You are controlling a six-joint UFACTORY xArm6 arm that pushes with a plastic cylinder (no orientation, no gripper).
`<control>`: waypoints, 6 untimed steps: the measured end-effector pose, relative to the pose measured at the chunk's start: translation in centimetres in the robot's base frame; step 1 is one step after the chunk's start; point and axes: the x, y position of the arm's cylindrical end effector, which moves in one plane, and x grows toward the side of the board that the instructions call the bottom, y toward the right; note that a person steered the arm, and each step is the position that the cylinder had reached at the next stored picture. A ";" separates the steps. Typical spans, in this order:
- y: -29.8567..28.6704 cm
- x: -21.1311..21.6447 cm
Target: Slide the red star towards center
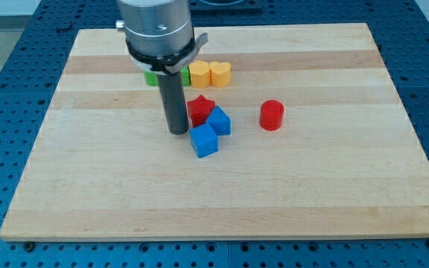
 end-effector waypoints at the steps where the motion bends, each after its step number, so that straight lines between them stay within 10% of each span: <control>1: 0.5 -0.2; 6: 1.8 0.1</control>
